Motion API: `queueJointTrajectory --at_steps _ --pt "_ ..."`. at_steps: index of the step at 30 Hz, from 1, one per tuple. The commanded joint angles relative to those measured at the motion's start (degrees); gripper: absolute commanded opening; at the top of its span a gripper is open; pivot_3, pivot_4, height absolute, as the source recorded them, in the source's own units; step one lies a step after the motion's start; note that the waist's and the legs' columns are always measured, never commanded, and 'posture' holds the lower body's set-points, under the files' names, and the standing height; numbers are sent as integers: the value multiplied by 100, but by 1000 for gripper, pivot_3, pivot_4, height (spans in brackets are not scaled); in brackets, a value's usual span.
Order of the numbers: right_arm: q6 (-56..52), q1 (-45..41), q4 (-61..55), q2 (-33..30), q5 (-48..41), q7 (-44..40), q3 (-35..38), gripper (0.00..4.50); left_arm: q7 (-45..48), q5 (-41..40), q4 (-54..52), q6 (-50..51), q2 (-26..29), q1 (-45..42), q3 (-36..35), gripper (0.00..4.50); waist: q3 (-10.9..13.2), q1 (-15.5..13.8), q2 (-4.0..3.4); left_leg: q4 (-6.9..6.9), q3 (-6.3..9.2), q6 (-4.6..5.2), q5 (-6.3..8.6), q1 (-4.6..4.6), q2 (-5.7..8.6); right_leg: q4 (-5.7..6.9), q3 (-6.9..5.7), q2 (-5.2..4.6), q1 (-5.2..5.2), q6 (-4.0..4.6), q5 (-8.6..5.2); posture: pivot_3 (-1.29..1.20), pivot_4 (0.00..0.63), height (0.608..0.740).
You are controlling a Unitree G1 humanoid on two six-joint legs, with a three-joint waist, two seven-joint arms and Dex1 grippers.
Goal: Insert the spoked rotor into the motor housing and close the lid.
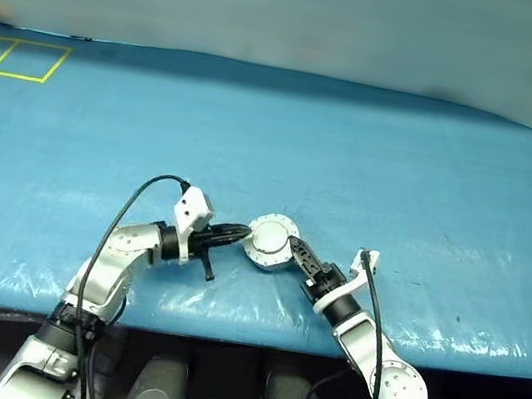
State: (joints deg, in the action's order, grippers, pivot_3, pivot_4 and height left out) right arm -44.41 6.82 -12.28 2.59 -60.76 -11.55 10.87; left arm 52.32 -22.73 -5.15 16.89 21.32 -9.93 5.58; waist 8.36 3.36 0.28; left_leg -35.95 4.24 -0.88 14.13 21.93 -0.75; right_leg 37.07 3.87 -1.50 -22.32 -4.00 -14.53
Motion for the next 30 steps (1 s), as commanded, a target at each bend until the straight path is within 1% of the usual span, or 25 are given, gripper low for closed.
queueJointTrajectory --at_steps 1,6,9,12,14,15,16,18,19,20,25,27,28,30 --pt "-189 -23 120 94 -371 209 115 1202 -107 -558 -422 411 160 22 -539 0 1 8 -2 0 0 0 0 0 0 0 0 0 0 1 0 0 150 740" --pt "-226 -340 -57 342 -1296 205 288 1202 -317 -633 -436 630 204 227 -673 0 12 9 -12 0 -4 0 0 21 3 1 2 0 -21 3 1 0 150 740" --pt "-163 -517 -187 372 -1479 219 253 1202 -433 -691 -496 707 115 335 -686 0 24 2 -18 -12 0 -2 -1 79 8 5 0 -2 -70 24 24 0 150 740" --pt "-86 -807 -408 428 -1778 210 191 1202 -618 -1074 -586 995 -97 495 -828 0 32 2 -24 -13 1 -4 -3 96 11 7 0 -6 -84 25 25 0 150 740" --pt "-66 -966 -496 419 -1907 259 144 1202 -564 -1337 -660 1039 -185 615 -929 0 34 8 -20 -14 0 -5 -3 105 12 11 0 -8 -96 25 25 0 150 740" --pt "-53 -1020 -515 407 -1966 287 134 1202 -544 -1480 -712 1064 -218 658 -983 367 35 9 -21 -14 0 -6 -3 108 12 16 0 -7 -102 25 25 0 150 740" --pt "-39 -1059 -533 376 -2011 295 122 1202 -499 -1760 -789 1140 -281 689 -1081 615 35 6 -21 -13 0 -6 -3 109 12 22 0 -8 -105 26 25 0 150 740" --pt "4 -1148 -586 332 -2139 337 89 1202 -569 -2564 -956 1455 -478 709 -1363 1230 35 1 -20 -13 3 -6 -3 109 12 28 -3 -8 -107 27 24 0 150 740" --pt "5 -1192 -626 311 -2187 343 51 1202 -571 -2742 -1041 1551 -509 757 -1383 1645 36 -4 -20 -15 3 -6 -3 109 12 31 -4 -8 -108 27 24 0 150 740" --pt "7 -1230 -647 302 -2230 380 16 1202 -585 -2849 -1093 1635 -530 809 -1377 1902 36 -2 -20 -17 4 -6 -4 110 12 33 -4 -8 -107 27 24 0 150 740" --pt "-67 -1315 -662 182 -2238 411 -182 1202 -647 -3181 -1138 1754 -706 917 -1356 3615 40 8 -19 -35 -2 -6 -4 110 17 53 2 -10 -110 28 23 0 150 740" --pt "-105 -1318 -691 131 -2236 395 -244 1202 -824 -3022 -1087 1709 -818 903 -1247 4294 43 8 -20 -53 1 -6 -4 110 16 69 -1 -6 -110 31 21 0 150 740" --pt "-115 -1321 -697 107 -2238 397 -268 1202 -948 -2921 -1030 1681 -877 888 -1217 4467 43 7 -20 -60 2 -6 -4 110 16 75 -1 -5 -109 31 21 0 150 740" --pt "-128 -1340 -716 52 -2253 412 -307 1202 -1057 -3084 -856 1754 -1013 859 -1302 4467 44 6 -21 -77 4 -6 -4 110 15 80 -1 -1 -106 32 21 0 150 740"
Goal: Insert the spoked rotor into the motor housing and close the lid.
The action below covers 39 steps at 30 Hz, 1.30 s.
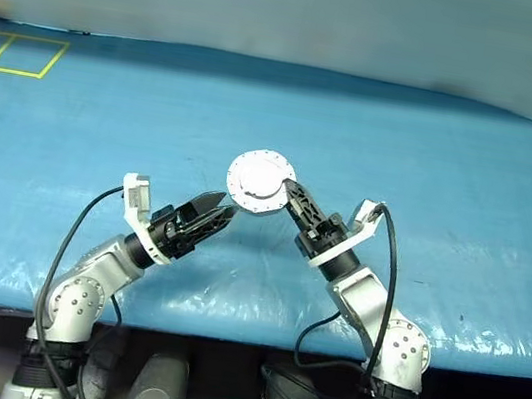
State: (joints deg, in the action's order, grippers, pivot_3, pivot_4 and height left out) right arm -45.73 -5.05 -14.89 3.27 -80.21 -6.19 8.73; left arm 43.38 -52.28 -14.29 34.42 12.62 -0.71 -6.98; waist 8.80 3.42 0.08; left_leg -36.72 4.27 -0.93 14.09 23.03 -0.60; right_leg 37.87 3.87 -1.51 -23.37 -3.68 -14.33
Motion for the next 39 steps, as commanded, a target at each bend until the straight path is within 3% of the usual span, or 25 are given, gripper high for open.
queueJointTrajectory --at_steps 1,13,24,29,32,35,39 --pt "0 -160 -467 -53 -316 -120 -112 1202 -197 -203 122 35 -200 -72 -80 4467 2 0 2 -9 -1 0 0 1 0 2 1 0 2 0 0 0 150 740" --pt "-32 -155 -535 -347 -333 54 -305 1202 48 -299 366 69 -810 -470 315 4467 5 9 5 -36 -3 0 0 13 2 3 4 2 3 -11 6 0 150 740" --pt "35 -127 -386 -406 -228 273 -325 1202 -637 -787 961 92 -1633 -875 -232 4467 8 6 10 -45 1 1 0 24 2 2 2 2 -1 -13 8 0 150 740" --pt "74 -126 -336 -372 -189 359 -326 1202 -736 -725 870 343 -1536 -709 -55 4467 8 2 10 -45 3 1 0 29 3 1 0 2 -4 -13 8 0 150 740" --pt "82 -128 -326 -367 -174 376 -329 1202 -830 -652 888 338 -1506 -653 -69 3911 8 -3 11 -46 4 1 0 30 4 1 0 2 -4 -13 8 0 150 740" --pt "100 -136 -307 -360 -153 393 -331 1202 -1067 -712 911 507 -1417 -669 -125 2988 8 -4 11 -47 4 1 0 29 4 2 -1 1 -4 -14 8 0 150 740" --pt "102 -158 -281 -342 -117 379 -327 1202 -958 -949 897 625 -1325 -679 -241 2913 8 5 10 -48 4 1 0 31 3 2 -1 1 -5 -14 8 0 150 740"
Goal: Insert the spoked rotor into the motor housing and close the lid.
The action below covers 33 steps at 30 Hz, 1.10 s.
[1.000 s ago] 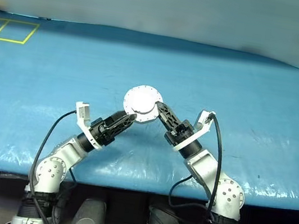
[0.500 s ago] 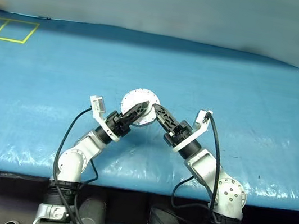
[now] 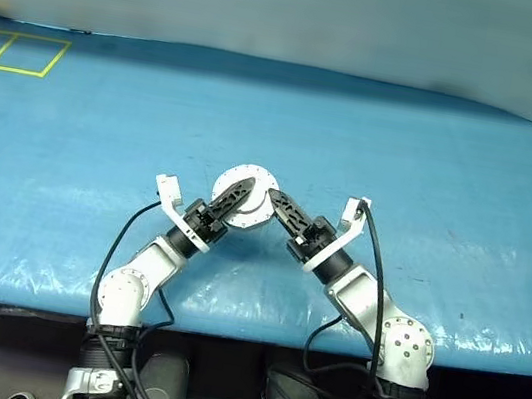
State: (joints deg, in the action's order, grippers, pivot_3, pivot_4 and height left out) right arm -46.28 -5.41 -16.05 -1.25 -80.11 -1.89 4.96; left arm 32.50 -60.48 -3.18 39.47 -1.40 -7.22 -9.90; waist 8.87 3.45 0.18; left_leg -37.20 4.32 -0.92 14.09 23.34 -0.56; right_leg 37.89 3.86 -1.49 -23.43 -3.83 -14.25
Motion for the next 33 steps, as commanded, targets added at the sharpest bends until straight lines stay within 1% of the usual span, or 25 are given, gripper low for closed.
queueJointTrajectory --at_steps 1,4,7,10,13,15,17,18,22,29,33 --pt "152 -127 -156 112 -136 -63 48 1202 120 -175 -205 158 86 -32 37 2876 0 -1 0 0 1 0 0 0 0 0 -1 0 0 0 0 0 150 740" --pt "174 -169 -118 140 -93 -73 34 1202 -74 -243 -132 262 128 -119 -40 2853 0 -6 0 0 2 0 0 1 0 0 -2 0 0 0 0 0 150 740" --pt "259 -179 -136 208 37 -58 35 1202 81 -493 -280 401 153 -116 -45 2853 0 1 0 -2 1 0 0 2 0 0 -1 0 0 0 0 0 150 740" --pt "414 -180 -180 250 406 -146 -8 1202 -8 -465 -320 464 185 -126 34 2853 0 -5 0 -2 2 0 0 2 0 1 -2 0 -1 0 0 0 150 740" --pt "462 -167 -191 314 582 -219 -63 1202 1 -436 -320 558 246 -116 128 2853 0 -7 0 -2 2 0 0 2 1 0 -2 0 0 0 0 0 150 740" --pt "452 -165 -176 359 634 -214 -88 1920 110 -384 -356 615 332 -94 219 2852 0 -6 0 -2 2 0 0 2 1 0 -2 0 -1 0 0 0 150 740" --pt "462 -160 -163 402 655 -223 -86 2505 237 -416 -397 707 449 -74 276 2852 0 -11 0 -2 3 -1 0 3 1 1 -3 0 -2 0 0 0 150 740" --pt "472 -160 -149 427 647 -226 -72 2913 254 -415 -389 750 502 -73 290 2852 0 -9 0 -2 2 -1 0 3 2 0 -2 -1 -2 0 0 0 150 740" --pt "250 -207 -62 381 386 -218 -43 4166 183 -356 -276 776 597 -128 264 2852 0 5 -1 -1 2 -1 0 2 1 2 -1 -1 -3 0 1 0 150 740" --pt "197 -258 -29 385 388 -131 -5 4166 85 -120 -149 611 593 -217 202 2852 0 -6 0 -2 2 -1 -1 3 1 4 -1 -1 -4 0 1 0 150 740" --pt "233 -269 5 383 483 -73 20 4166 28 -139 -113 263 475 -283 -124 2852 0 -1 0 -2 2 -1 -1 3 1 4 -1 -1 -4 0 1 0 150 740"
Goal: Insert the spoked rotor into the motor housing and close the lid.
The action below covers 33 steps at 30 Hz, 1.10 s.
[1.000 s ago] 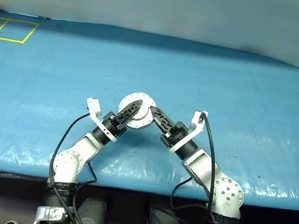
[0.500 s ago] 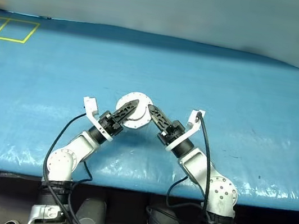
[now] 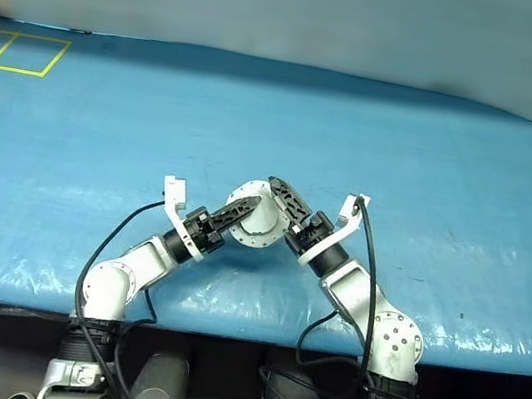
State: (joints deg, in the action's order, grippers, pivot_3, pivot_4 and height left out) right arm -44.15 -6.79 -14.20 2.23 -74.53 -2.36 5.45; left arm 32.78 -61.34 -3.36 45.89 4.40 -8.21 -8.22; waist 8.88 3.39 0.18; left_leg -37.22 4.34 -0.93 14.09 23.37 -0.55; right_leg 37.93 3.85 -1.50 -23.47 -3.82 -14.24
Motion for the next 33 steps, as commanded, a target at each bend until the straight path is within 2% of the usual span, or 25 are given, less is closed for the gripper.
queueJointTrajectory --at_steps 1,3,8,11,17,24,32,33 --pt "25 -128 -173 29 -61 -20 -20 4186 -70 -64 -75 -464 -126 -213 -394 2667 0 8 0 0 -1 0 0 0 0 0 0 0 0 0 0 0 150 740" --pt "36 -125 -154 20 -44 -18 -1 4191 -183 -37 -53 -553 -97 -260 -510 2363 0 8 0 0 1 0 0 -2 -2 4 -1 1 -1 0 0 0 150 740" --pt "42 -154 -98 1 13 1 19 4191 -298 -2 -6 -799 -31 -384 -795 2350 0 1 0 0 0 0 0 1 0 1 0 0 -1 0 0 0 150 740" --pt "72 -171 -77 -13 118 23 23 4191 -528 264 235 -1322 -19 -589 -1115 2350 0 -19 0 -3 1 0 0 7 2 -1 -1 -2 -3 -2 2 0 150 740" --pt "241 -131 -254 -322 1187 48 -261 4191 -1434 1584 1254 -2518 104 -1164 -1332 2350 0 -46 2 -6 1 -3 -2 5 4 2 -2 -1 -2 -3 5 0 150 740" --pt "793 168 -595 -667 2512 -121 -536 4191 -1422 2049 1795 -2917 206 -1486 -1399 2350 5 -116 12 -6 6 -6 -3 23 7 -4 -6 -4 -16 -9 10 0 150 740" --pt "1096 549 -635 -622 3063 -91 -331 4191 -1797 2511 2371 -3224 368 -1582 -1545 2350 4 -113 14 -7 4 -11 -7 13 7 1 -3 -5 -9 -12 13 0 150 740" --pt "1095 561 -641 -605 3087 -100 -329 4191 -1735 2510 2419 -3213 398 -1571 -1536 3062 4 -107 14 -7 4 -14 -8 10 6 2 -3 -3 -8 -9 15 0 150 740"
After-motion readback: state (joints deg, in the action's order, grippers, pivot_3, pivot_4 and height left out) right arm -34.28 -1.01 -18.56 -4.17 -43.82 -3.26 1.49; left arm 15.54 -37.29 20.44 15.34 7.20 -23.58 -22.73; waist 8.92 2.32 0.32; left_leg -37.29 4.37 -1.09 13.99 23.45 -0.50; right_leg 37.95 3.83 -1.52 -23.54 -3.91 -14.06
